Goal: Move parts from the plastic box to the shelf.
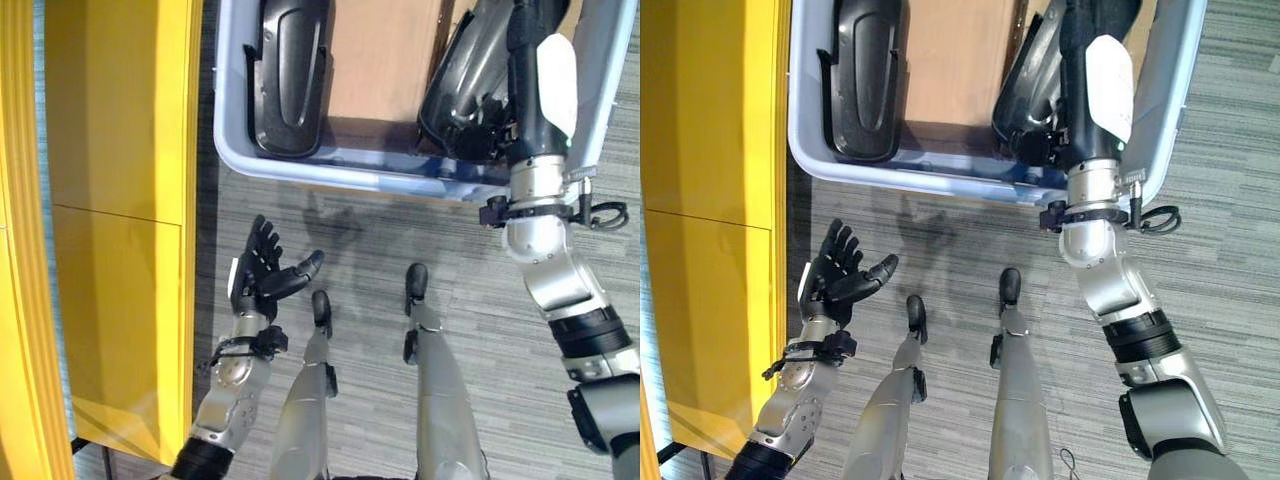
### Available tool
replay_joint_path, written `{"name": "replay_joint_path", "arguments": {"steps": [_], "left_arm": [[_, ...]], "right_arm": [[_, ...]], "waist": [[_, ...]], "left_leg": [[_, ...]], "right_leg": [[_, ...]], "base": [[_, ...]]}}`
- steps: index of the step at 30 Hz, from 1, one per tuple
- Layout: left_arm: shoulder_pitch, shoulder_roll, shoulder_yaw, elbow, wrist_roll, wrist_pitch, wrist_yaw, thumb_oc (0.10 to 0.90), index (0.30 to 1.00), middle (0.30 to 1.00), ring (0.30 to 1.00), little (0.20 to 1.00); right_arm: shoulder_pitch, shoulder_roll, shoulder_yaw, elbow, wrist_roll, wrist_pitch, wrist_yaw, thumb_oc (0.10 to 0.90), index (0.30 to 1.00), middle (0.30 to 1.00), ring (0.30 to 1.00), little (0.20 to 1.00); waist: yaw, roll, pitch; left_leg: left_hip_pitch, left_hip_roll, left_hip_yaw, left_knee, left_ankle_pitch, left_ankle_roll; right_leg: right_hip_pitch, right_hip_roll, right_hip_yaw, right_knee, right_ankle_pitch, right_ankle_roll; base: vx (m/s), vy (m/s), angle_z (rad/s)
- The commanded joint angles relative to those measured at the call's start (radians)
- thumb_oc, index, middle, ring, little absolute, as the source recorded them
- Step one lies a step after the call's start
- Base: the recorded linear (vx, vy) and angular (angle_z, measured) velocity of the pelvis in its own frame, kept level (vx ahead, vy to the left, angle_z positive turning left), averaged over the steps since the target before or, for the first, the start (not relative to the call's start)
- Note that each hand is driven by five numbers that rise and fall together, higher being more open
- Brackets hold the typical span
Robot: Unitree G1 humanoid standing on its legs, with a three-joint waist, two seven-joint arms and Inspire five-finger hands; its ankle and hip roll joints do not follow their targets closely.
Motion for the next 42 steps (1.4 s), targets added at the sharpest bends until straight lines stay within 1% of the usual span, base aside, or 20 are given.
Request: {"name": "replay_joint_path", "arguments": {"steps": [1,4,8,20,28,34,38,42], "left_arm": [[0.056,0.041,0.011,-0.121,0.037,-0.078,0.011,0.9,1.0,1.0,1.0,1.0],[0.052,0.04,0.008,-0.119,0.038,-0.079,0.015,0.9,1.0,1.0,1.0,1.0],[0.047,0.038,0.004,-0.118,0.038,-0.08,0.014,0.9,1.0,1.0,1.0,1.0],[0.031,0.029,-0.015,-0.102,0.029,-0.083,0.02,0.9,1.0,1.0,1.0,1.0],[0.019,0.028,-0.026,-0.1,0.033,-0.092,0.032,0.9,1.0,1.0,1.0,1.0],[0.006,0.023,-0.04,-0.093,0.034,-0.095,0.039,0.9,1.0,1.0,1.0,1.0],[-0.004,0.021,-0.053,-0.082,0.028,-0.096,0.04,0.9,1.0,1.0,1.0,1.0],[-0.007,0.02,-0.056,-0.077,0.026,-0.097,0.041,0.9,1.0,1.0,1.0,1.0]], "right_arm": [[-0.098,-0.002,0.007,-0.126,-0.062,-0.06,-0.042,0.9,1.0,1.0,1.0,1.0],[-0.102,0.012,0.025,-0.098,-0.062,-0.056,-0.039,0.9,1.0,1.0,1.0,1.0],[-0.112,0.009,0.038,-0.051,-0.072,-0.043,-0.044,0.9,1.0,1.0,1.0,1.0],[-0.152,0.025,0.052,0.055,-0.067,-0.022,-0.072,0.9,1.0,1.0,1.0,1.0],[-0.193,0.026,0.051,0.133,-0.103,0.007,-0.121,0.9,1.0,1.0,1.0,1.0],[-0.214,0.058,0.064,0.202,-0.088,0.014,-0.14,0.9,1.0,1.0,1.0,1.0],[-0.226,0.095,0.097,0.297,-0.07,0.021,-0.132,0.9,1.0,1.0,1.0,1.0],[-0.237,0.106,0.112,0.337,-0.051,0.019,-0.127,0.9,1.0,1.0,1.0,1.0]], "waist": [[0.002,-0.061,-0.033],[0.004,-0.063,-0.032],[0.007,-0.062,-0.032],[0.013,-0.057,-0.022],[0.016,-0.049,-0.011],[0.02,-0.045,-0.007],[0.026,-0.038,-0.007],[0.031,-0.036,-0.007]], "left_leg": [[0.151,-0.016,-0.036,-0.009,-0.055,-0.006],[0.151,-0.015,-0.036,-0.009,-0.054,-0.006],[0.147,-0.014,-0.039,-0.009,-0.055,-0.007],[0.139,-0.013,-0.038,-0.009,-0.056,-0.006],[0.131,-0.014,-0.04,-0.009,-0.058,-0.007],[0.124,-0.015,-0.039,-0.009,-0.057,-0.006],[0.122,-0.015,-0.041,-0.009,-0.058,-0.006],[0.119,-0.018,-0.042,-0.009,-0.058,-0.005]], "right_leg": [[0.106,-0.011,0.005,-0.121,0.054,0.077],[0.107,-0.012,0.005,-0.122,0.054,0.077],[0.105,-0.014,0.002,-0.124,0.054,0.077],[0.092,-0.013,0.002,-0.119,0.057,0.078],[0.076,-0.013,0.007,-0.113,0.058,0.078],[0.069,-0.012,0.006,-0.115,0.06,0.078],[0.066,-0.019,0.003,-0.113,0.06,0.079],[0.064,-0.02,0.002,-0.112,0.061,0.079]], "base": [[0.0,0.0,0.0],[0.0,0.0,0.0],[0.0,0.0,0.0],[0.0,0.0,0.0],[0.0,0.0,0.0],[0.0,0.0,0.0],[0.0,0.0,0.0],[0.0,0.0,0.0]]}}
